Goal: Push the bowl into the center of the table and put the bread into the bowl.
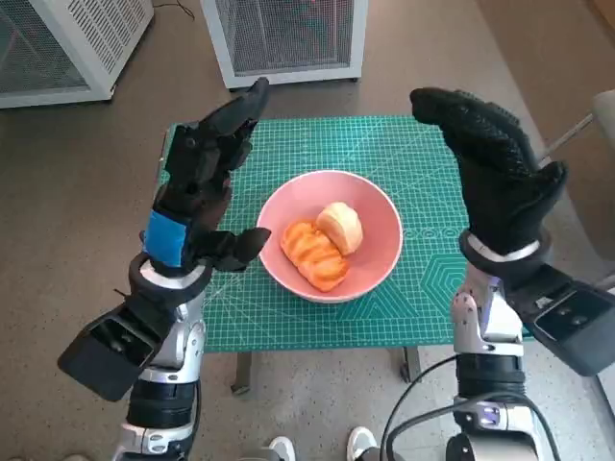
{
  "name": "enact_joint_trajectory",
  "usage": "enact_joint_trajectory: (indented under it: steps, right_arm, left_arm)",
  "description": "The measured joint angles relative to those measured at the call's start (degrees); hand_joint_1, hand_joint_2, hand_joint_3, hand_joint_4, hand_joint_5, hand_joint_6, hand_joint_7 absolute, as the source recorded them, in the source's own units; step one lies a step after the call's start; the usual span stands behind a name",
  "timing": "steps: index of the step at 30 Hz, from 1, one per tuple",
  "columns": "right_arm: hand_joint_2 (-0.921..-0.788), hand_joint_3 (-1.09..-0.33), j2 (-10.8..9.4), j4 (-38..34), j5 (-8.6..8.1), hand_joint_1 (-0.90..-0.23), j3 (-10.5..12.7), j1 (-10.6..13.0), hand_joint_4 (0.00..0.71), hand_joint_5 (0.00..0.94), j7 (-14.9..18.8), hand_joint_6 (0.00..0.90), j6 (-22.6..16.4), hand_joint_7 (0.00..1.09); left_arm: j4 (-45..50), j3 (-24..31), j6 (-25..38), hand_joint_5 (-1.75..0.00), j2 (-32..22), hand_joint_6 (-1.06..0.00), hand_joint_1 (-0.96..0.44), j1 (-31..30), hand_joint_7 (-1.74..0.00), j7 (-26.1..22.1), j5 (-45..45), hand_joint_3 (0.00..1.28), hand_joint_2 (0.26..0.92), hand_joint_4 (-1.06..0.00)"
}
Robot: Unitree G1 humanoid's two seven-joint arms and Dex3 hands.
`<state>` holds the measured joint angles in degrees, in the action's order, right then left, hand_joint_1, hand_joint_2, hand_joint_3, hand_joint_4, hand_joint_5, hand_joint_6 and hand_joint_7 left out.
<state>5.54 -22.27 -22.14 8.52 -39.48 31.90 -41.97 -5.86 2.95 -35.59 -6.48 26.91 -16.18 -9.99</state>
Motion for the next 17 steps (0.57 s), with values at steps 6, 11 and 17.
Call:
enact_joint_trajectory:
  steps: [6, 11, 17]
  right_arm:
    - [-0.921, -0.588, 0.01, 0.0, 0.05, -0.567, -0.13, 0.01, 0.383, 0.011, -0.15, 0.065, 0.11, 0.69]
    - [-0.921, -0.586, 0.01, 0.0, 0.08, -0.568, -0.3, 0.0, 0.394, 0.016, -0.22, 0.077, 0.32, 0.69]
    - [-0.921, -0.58, 0.0, 0.0, 0.09, -0.57, -0.53, 0.01, 0.405, 0.021, -0.3, 0.089, 0.43, 0.7]
  left_arm:
    - [0.11, 0.31, -0.45, -0.06, -0.1, -0.01, -0.66, -0.56, -0.66, -0.11, 0.0, 0.34, 0.921, -0.21]
    - [1.04, 0.32, -0.38, -0.05, -0.12, -0.01, -0.67, -1.33, -0.63, -0.1, 0.02, 0.34, 0.921, -0.21]
    - [3.45, 0.33, 0.48, -0.03, -0.24, -0.04, -0.68, -2.58, -0.57, 0.01, 0.03, 0.34, 0.921, -0.22]
